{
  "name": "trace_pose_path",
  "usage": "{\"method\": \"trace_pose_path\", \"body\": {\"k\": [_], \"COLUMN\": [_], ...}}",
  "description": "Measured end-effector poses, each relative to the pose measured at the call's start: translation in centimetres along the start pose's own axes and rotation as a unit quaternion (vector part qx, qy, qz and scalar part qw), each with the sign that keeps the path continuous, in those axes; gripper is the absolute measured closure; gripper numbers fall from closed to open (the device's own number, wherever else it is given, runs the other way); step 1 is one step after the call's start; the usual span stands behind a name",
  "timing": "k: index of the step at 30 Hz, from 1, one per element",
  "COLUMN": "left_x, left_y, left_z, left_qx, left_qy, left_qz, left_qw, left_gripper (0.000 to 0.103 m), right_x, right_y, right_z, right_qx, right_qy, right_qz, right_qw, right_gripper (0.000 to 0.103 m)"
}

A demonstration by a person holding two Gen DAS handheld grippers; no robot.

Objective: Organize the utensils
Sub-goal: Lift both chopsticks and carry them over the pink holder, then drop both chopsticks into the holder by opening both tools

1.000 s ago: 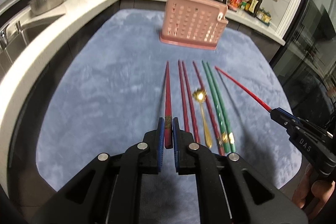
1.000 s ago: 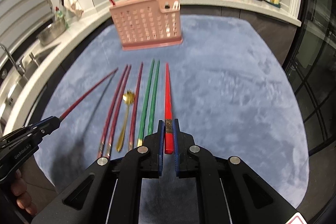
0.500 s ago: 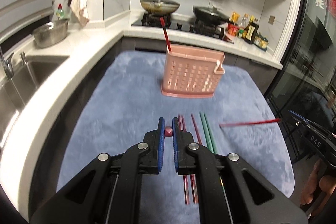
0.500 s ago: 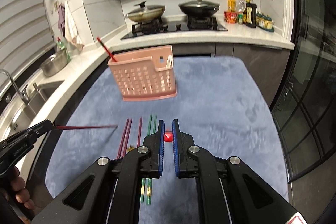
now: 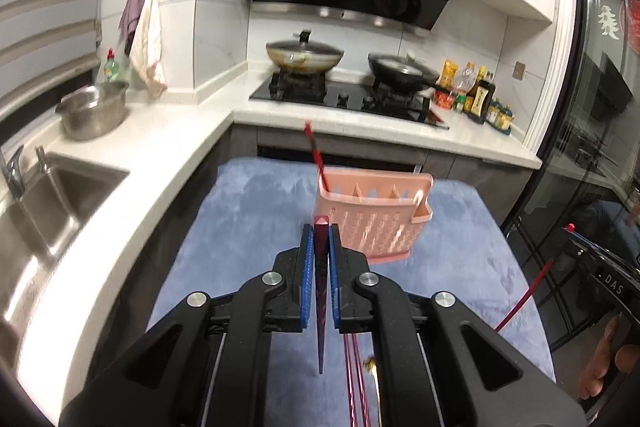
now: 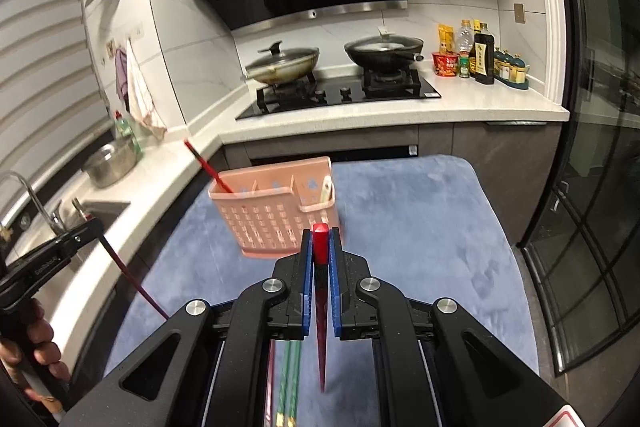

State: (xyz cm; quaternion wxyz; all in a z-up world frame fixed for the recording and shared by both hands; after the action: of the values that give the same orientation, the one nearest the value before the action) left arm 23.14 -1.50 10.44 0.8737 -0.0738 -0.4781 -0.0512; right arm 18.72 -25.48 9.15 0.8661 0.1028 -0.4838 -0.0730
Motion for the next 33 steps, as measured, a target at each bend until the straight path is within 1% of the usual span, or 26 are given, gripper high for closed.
{"method": "trace_pose_path", "body": {"k": [3,7,9,12,15,18,23,26,28,33], "left_x": [2.3,5.8,7.8,10.6,13.4,15.3,16.2,16.1,15.6,14.0], "left_y": [-0.6,-1.3,-1.8,-2.4,-2.8,-3.1,-3.6,-3.5,-3.5,-3.3], "left_z": [0.3,0.4,0.3,0.0,-0.8,-1.6,-3.9,-5.9,-7.1,-9.8], "left_qx": [-0.004,-0.008,-0.012,-0.006,-0.007,-0.012,-0.012,-0.013,-0.012,-0.009], "left_qy": [-0.024,-0.057,-0.076,-0.105,-0.126,-0.144,-0.148,-0.137,-0.127,-0.099], "left_qz": [-0.005,-0.001,0.000,0.001,0.007,0.008,0.005,0.011,0.014,0.015], "left_qw": [0.9997,0.9983,0.9971,0.9944,0.9920,0.9894,0.9889,0.9905,0.9918,0.9950], "left_gripper": [0.096,0.096,0.096,0.096,0.096,0.096,0.096,0.096,0.096,0.096], "right_x": [2.3,5.6,7.9,10.6,13.0,14.7,16.1,16.3,16.0,14.0], "right_y": [0.0,0.0,0.1,0.8,1.3,1.4,1.6,1.2,1.0,0.5], "right_z": [-0.3,-0.9,-1.6,-2.5,-3.8,-5.1,-8.0,-9.6,-10.6,-13.9], "right_qx": [0.019,0.057,0.079,0.087,0.090,0.103,0.101,0.097,0.094,0.083], "right_qy": [-0.013,-0.032,-0.045,-0.064,-0.080,-0.087,-0.090,-0.086,-0.080,-0.045], "right_qz": [-0.012,-0.040,-0.052,-0.049,-0.048,-0.058,-0.059,-0.063,-0.065,-0.062], "right_qw": [1.000,0.997,0.994,0.993,0.992,0.989,0.989,0.990,0.990,0.994], "right_gripper": [0.096,0.096,0.096,0.096,0.096,0.096,0.096,0.096,0.096,0.096]}}
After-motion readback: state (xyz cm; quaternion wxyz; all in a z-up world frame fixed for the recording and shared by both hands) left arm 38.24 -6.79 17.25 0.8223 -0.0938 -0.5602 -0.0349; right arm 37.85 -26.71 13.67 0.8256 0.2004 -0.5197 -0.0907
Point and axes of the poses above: each gripper's, at about its wrist camera, not at the fingertips, and z roughly against the way its jaws point, y to its left, x to its top, the point moved 5 cm from there along -z, roughly the way its jaws point, and after that the axes turned 5 degrees about x, right-handed, at the moved point
